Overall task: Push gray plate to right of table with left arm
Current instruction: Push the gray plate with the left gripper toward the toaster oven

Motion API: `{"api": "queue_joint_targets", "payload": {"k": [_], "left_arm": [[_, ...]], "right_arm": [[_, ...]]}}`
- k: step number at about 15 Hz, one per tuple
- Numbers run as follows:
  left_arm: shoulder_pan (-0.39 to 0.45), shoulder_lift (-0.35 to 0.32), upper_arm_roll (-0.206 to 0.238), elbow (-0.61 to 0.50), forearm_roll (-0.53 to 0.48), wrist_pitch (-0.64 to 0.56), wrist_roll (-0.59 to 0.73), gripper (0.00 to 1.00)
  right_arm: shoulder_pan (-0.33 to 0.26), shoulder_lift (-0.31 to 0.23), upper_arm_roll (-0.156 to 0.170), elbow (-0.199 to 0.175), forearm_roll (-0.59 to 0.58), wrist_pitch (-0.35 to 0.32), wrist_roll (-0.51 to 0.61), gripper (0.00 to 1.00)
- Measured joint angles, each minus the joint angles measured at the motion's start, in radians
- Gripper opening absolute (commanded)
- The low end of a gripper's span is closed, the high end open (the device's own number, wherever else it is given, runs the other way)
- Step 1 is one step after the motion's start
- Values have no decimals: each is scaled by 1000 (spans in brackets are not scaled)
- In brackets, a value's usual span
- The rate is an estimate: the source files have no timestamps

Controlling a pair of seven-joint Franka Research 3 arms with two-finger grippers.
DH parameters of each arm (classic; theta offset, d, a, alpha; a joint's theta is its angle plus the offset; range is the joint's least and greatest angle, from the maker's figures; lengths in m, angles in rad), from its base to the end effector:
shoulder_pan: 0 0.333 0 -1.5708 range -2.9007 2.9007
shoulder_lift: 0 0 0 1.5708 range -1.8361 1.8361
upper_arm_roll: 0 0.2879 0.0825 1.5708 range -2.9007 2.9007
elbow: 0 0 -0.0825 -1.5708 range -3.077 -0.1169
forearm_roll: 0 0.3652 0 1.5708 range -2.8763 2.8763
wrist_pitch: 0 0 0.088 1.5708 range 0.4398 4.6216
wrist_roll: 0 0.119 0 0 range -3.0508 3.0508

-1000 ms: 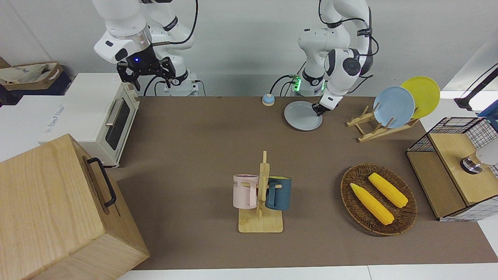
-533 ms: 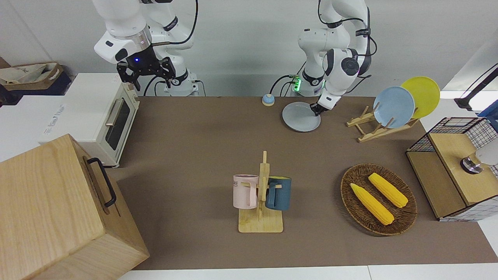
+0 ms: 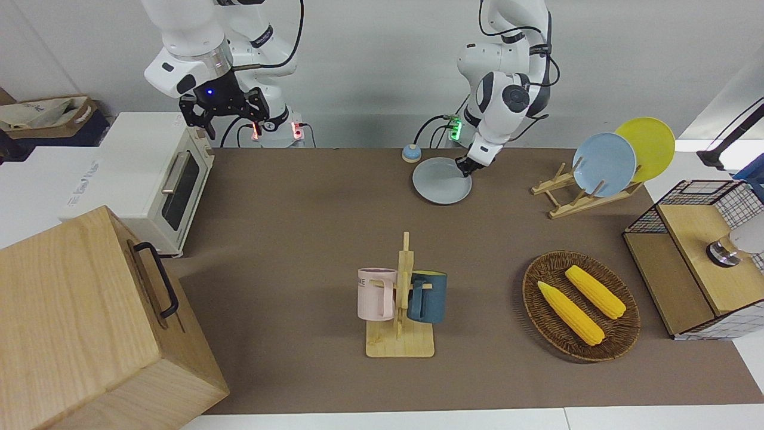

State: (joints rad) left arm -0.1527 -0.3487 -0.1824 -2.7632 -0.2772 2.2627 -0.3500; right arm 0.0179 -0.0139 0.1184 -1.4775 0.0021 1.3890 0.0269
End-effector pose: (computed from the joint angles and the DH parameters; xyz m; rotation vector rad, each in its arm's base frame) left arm 0.3328 -0.1188 0.2813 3.0293 0.3410 -0.2855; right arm 0.5068 0.0703 0.6178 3.1291 0.1717 -0.1168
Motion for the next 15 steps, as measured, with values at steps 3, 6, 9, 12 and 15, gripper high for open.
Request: {"api": "queue_joint_targets", "payload": {"k": [3, 6, 9, 12, 15], "left_arm": [[0, 2, -64, 5, -57, 5, -18, 0], [0, 10, -149, 21, -117, 11, -60, 0], [-1, 50, -229, 71, -129, 19, -159, 0], [-1, 76, -265, 98, -158, 42, -191, 0], [-1, 108, -323, 101, -176, 104, -240, 0]], "right_arm": [[0, 0, 0, 0, 0, 0, 0, 983], [0, 0, 0, 0, 0, 0, 0, 983], [0, 0, 0, 0, 0, 0, 0, 983], [0, 0, 0, 0, 0, 0, 0, 983], [0, 0, 0, 0, 0, 0, 0, 983]]}}
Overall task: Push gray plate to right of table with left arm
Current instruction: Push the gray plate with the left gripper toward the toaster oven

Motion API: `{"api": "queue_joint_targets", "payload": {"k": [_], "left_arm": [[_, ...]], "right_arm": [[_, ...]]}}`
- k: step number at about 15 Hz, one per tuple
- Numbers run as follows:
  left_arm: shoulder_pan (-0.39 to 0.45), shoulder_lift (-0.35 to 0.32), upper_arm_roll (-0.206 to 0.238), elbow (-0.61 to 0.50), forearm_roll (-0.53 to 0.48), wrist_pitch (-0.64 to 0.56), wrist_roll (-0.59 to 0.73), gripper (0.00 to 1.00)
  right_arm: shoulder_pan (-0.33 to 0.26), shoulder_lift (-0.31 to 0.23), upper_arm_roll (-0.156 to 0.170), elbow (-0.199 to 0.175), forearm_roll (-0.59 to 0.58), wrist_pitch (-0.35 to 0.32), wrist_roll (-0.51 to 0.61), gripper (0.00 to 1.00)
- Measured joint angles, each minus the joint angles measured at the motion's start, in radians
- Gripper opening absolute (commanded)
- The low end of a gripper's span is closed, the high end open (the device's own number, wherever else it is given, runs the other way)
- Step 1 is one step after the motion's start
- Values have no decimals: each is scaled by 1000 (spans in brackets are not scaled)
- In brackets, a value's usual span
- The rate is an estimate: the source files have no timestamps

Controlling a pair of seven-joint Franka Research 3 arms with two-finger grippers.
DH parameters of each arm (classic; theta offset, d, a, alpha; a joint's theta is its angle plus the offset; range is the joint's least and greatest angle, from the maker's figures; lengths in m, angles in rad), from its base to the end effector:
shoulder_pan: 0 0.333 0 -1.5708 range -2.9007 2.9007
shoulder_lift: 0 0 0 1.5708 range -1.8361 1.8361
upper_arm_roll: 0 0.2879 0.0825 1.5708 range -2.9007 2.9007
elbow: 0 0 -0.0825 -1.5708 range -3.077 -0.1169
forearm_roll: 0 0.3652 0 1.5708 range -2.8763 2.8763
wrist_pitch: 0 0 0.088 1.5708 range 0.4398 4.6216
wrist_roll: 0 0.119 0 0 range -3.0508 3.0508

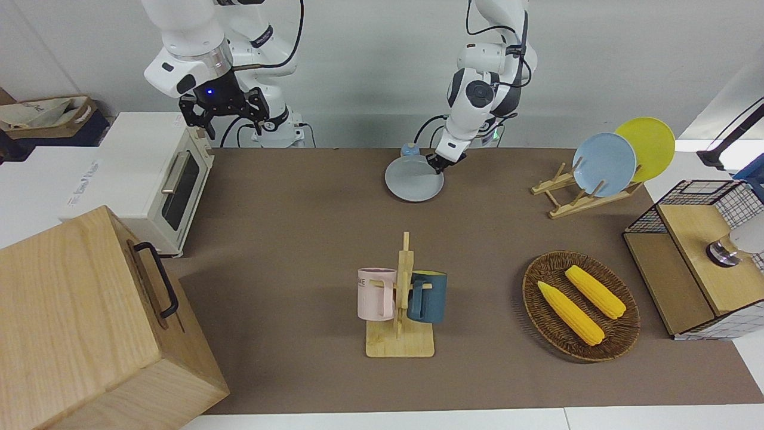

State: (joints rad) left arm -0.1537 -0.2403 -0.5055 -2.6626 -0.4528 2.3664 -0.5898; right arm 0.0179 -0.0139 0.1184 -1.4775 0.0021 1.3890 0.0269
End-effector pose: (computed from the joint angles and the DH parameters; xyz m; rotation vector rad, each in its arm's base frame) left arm 0.3141 -0.2405 0.2773 2.9855 0.4270 -0.2429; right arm 0.5068 0.0703 0.6178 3.1291 0.1717 -0.1168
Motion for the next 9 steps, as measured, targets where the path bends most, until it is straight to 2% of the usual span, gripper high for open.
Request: {"api": "queue_joint_targets", "payload": {"k": [4, 9], "left_arm": [[0, 23, -22, 13, -33, 25, -19, 0], [0, 59, -73, 34, -56, 75, -76, 0]], "right_arm": [[0, 0, 0, 0, 0, 0, 0, 983], [0, 0, 0, 0, 0, 0, 0, 983]]}}
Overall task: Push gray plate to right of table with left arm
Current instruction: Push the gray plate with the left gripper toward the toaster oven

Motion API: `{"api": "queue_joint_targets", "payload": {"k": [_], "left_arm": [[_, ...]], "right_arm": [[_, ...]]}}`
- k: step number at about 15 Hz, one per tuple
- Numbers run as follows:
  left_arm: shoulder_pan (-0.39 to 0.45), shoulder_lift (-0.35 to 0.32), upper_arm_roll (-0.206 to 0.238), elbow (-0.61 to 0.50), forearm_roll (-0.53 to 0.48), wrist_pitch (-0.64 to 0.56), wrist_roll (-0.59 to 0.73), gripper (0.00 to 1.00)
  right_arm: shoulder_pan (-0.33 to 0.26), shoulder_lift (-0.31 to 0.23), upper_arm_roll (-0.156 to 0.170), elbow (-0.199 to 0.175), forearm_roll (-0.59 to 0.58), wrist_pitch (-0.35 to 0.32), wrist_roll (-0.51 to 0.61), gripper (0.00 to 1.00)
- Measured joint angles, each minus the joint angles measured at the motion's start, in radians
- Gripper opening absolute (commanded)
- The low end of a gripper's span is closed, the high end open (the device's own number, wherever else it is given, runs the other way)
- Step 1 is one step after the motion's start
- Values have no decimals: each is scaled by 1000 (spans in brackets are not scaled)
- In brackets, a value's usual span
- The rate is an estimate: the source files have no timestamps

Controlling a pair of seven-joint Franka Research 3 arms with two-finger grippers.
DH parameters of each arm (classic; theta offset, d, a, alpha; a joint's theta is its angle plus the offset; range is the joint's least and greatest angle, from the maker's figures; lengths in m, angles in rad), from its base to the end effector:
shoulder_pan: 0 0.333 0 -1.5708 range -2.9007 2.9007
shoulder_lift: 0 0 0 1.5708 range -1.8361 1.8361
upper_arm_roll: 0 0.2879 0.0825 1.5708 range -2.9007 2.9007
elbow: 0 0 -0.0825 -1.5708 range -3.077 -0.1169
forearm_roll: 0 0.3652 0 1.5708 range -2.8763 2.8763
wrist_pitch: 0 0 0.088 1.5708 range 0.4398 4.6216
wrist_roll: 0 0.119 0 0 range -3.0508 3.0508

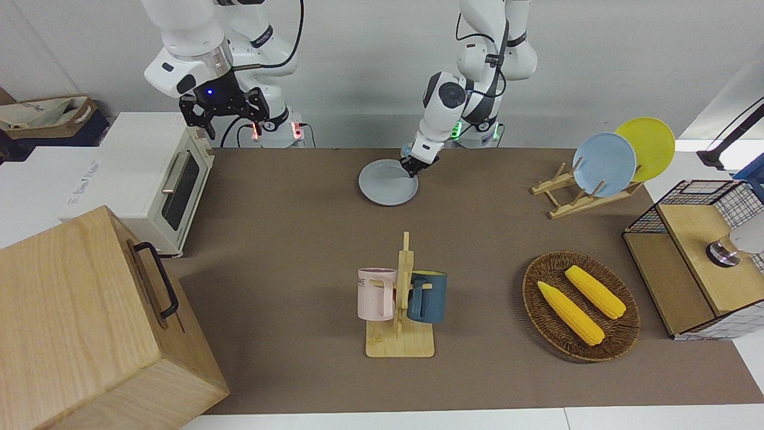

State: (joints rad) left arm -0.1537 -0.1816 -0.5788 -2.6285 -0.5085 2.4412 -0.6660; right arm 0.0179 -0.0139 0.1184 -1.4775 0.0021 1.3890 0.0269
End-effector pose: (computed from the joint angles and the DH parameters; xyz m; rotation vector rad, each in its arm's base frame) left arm 0.3101 -0.2728 0.2724 2.9297 0.4991 -0.2285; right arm 0.5068 0.0703 0.6178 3.1291 0.1717 -0.1168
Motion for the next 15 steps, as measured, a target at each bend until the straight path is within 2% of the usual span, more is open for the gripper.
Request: {"api": "queue_joint_targets", "payload": {"k": [9, 15], "left_arm": [[-5, 57, -66, 92, -3, 23, -151, 0], [-54, 74, -70, 94, -3, 58, -195, 0]], "right_arm": [[0, 0, 0, 0, 0, 0, 0, 983], [0, 0, 0, 0, 0, 0, 0, 983]]}}
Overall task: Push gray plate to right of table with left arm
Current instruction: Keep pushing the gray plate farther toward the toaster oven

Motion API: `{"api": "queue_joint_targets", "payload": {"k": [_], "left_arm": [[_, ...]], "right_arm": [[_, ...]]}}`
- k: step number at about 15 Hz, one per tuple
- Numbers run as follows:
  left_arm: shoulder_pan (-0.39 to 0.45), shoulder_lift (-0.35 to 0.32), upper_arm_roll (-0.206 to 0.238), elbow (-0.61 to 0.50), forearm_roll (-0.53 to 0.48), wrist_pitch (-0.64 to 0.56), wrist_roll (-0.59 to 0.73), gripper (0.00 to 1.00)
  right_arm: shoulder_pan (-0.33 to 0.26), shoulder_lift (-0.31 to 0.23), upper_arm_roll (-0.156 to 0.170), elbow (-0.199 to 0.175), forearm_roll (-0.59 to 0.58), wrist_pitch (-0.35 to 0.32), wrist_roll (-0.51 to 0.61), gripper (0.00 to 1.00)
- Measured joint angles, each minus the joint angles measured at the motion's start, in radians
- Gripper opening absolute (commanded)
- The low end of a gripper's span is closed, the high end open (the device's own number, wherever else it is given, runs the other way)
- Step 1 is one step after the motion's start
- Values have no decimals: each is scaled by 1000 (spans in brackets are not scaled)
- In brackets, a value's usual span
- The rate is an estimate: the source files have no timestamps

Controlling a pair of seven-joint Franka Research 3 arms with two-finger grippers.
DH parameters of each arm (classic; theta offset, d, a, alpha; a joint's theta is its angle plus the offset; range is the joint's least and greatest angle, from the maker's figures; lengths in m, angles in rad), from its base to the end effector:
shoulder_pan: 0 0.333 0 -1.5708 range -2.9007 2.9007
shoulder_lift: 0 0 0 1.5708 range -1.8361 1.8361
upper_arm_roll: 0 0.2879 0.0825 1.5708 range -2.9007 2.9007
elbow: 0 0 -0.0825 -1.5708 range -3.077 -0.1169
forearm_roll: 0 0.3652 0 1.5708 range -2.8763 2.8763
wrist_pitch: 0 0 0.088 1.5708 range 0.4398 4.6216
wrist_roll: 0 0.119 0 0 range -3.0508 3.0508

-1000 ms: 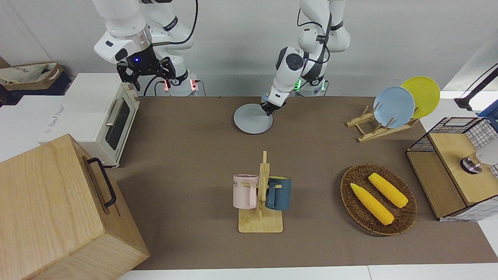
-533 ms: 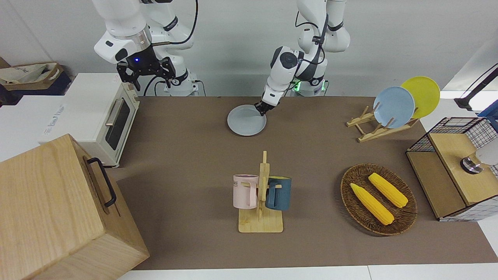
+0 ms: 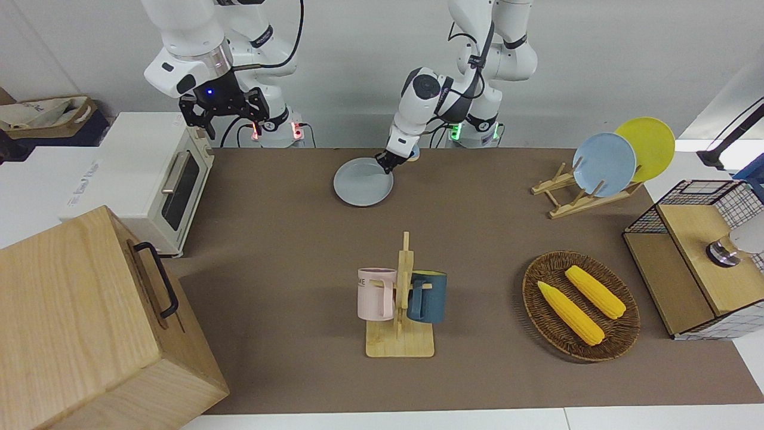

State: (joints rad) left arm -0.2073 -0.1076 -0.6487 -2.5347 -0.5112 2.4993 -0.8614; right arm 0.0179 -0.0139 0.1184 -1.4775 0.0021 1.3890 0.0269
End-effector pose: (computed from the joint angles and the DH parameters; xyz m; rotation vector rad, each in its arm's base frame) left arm 0.2968 -0.3359 0.2843 2.8616 0.5943 -0.2191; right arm 0.5068 0.0703 0.6178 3.1291 0.1717 -0.1168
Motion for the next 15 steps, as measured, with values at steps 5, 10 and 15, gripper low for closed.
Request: {"api": "queue_joint_targets", "payload": {"k": [5, 10, 15], "left_arm": [[-35, 12, -1, 0, 12, 21, -56, 0], [-62, 25, -2, 12, 73, 24, -150, 0], [-81, 78, -3, 64, 136, 25, -217, 0]], "right_arm": [[0, 0, 0, 0, 0, 0, 0, 983], [0, 0, 0, 0, 0, 0, 0, 983], [0, 0, 0, 0, 0, 0, 0, 983]]}}
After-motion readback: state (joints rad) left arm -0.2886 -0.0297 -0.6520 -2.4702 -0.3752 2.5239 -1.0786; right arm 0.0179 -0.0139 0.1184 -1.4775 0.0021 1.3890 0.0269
